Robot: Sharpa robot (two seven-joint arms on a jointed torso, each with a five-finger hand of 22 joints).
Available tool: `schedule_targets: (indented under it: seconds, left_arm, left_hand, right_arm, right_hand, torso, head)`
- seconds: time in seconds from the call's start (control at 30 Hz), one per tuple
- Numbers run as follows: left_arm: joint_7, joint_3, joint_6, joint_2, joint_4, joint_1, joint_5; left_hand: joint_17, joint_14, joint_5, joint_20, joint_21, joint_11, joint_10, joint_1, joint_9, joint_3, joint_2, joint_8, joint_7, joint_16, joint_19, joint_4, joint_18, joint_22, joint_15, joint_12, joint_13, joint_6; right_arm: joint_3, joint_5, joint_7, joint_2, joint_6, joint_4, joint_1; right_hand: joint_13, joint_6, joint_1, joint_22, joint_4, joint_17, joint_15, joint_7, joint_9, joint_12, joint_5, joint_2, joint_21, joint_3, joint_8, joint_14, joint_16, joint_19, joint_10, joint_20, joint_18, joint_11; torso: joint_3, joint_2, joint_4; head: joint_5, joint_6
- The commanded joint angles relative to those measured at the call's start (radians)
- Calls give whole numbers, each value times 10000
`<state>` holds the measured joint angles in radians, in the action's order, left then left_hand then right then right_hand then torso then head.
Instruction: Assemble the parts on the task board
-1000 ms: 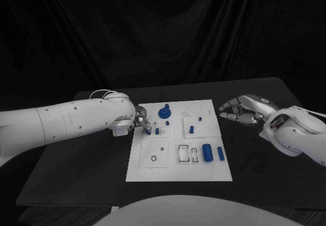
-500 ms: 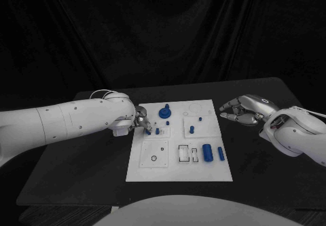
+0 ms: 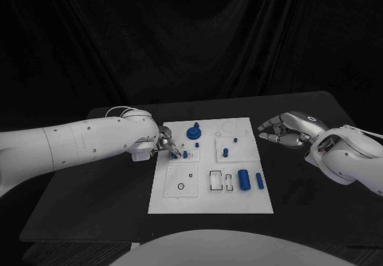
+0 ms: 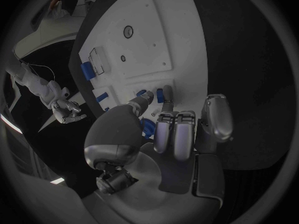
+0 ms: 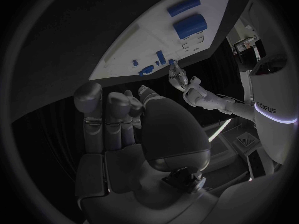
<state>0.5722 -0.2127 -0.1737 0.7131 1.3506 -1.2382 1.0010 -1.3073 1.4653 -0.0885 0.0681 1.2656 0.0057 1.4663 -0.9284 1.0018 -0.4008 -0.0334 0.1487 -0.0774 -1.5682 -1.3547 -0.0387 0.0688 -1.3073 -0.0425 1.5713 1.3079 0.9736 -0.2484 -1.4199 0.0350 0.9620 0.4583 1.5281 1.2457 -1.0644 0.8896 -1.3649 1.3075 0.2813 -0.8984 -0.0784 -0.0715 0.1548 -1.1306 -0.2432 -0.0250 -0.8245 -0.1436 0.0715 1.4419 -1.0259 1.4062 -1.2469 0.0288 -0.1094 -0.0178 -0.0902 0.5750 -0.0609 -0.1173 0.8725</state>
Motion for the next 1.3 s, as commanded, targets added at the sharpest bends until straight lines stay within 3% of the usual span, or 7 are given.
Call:
schedule_targets:
  seconds: [0.03, 0.3, 0.67, 0.8, 0.87, 1.0, 1.3]
  left_arm:
    - [119, -26, -220, -4, 12, 35, -32]
    - [147, -26, -199, 12, 15, 36, -32]
    - [115, -26, -145, 28, 9, 36, -32]
    - [96, -26, -94, 40, 16, 36, -32]
    - [83, -26, -57, 47, 20, 36, -32]
    - [24, -26, 25, 62, 30, 36, -32]
    - [-308, -25, 361, 125, 129, 36, -32]
  left_hand:
    - [-2635, 1055, 95, 66, -39, 60, 1045, 91, -33, 216, 58, -36, -30, -26, -2, -102, 116, -1278, 63, -5, 2629, -36]
    - [-2635, 1055, 259, 117, -100, 106, 1045, 255, -54, 853, 137, -55, -79, -26, 5, -576, 126, -1306, 111, -5, 2629, -153]
    - [-2635, 1055, 381, 118, -130, 84, 1045, 775, 139, 2041, 204, 232, -39, -26, -21, -1665, 126, -1380, 101, -5, 2629, -59]
    - [-2635, 1055, 330, 72, -155, 18, 1045, 499, 658, 2412, 386, 802, 58, -26, -37, -1969, 131, -1424, 47, -5, 2629, -1]
    - [-2635, 1055, 309, 24, -167, -44, 1045, 210, 1330, 2741, 481, 1382, 118, -26, -66, -2162, 125, -1471, -7, -5, 2629, -169]
    - [-2635, 1055, 278, 13, -161, -58, 1045, 104, 1514, 2842, 545, 1546, 136, -26, -87, -2230, 119, -1493, -15, -5, 2629, -225]
    - [-2635, 1055, -500, -32, -149, -108, 1045, -299, 1680, 3017, 736, 1689, 186, -26, -145, -2339, 108, -1550, -62, -5, 2629, -311]
  right_arm:
    - [7, -15, -157, 12, -50, 7, -27]
    - [7, -15, -155, 10, -61, 0, -44]
    - [7, -15, -173, 12, -84, -6, -59]
    - [7, -15, -176, 11, -84, -10, -63]
    - [7, -15, -177, 9, -84, -11, -65]
    - [7, -15, -178, 7, -82, -13, -68]
    - [7, -15, -189, 9, -77, -17, -71]
  right_hand:
    - [14, -82, -81, 1067, 12, 9, 4, 9, -9, 65, -53, 6, 47, -35, -48, -71, 55, -33, 68, 56, -79, -22]
    - [14, -82, -81, 1067, 12, 9, 4, 9, -9, 65, -53, 6, 47, -35, -48, -71, 55, -33, 68, 56, -79, -22]
    - [20, -85, -137, 1069, -12, -1, 2, 10, -19, 69, -90, 12, 45, -73, -47, -68, 49, -30, 71, 56, -78, -24]
    - [19, -88, -157, 1068, -20, -3, 1, 9, -22, 67, -107, 14, 53, -86, -47, -68, 49, -31, 70, 55, -80, -24]
    - [16, -90, -172, 1068, -25, -1, 1, 8, -25, 64, -123, 16, 57, -97, -47, -68, 50, -31, 67, 55, -80, -24]
    - [21, -92, -192, 1065, -31, 1, 1, 6, -29, 67, -146, 18, 75, -112, -47, -68, 53, -33, 69, 55, -83, -23]
    - [25, -92, -212, 1064, -38, 7, 1, 5, -32, 69, -170, 19, 78, -128, -46, -70, 59, -33, 70, 55, -83, -22]
  torso:
    - [4, 7, 4]
    - [11, 7, -3]
    - [15, 6, 1]
    - [11, 7, -1]
    - [12, 5, -5]
    - [13, 5, -5]
    - [8, 2, -6]
  head:
    - [-13, 1]
    - [-45, 1]
    - [-31, 1]
    - [-31, 1]
    - [-23, 1]
    - [-18, 1]
    - [-23, 1]
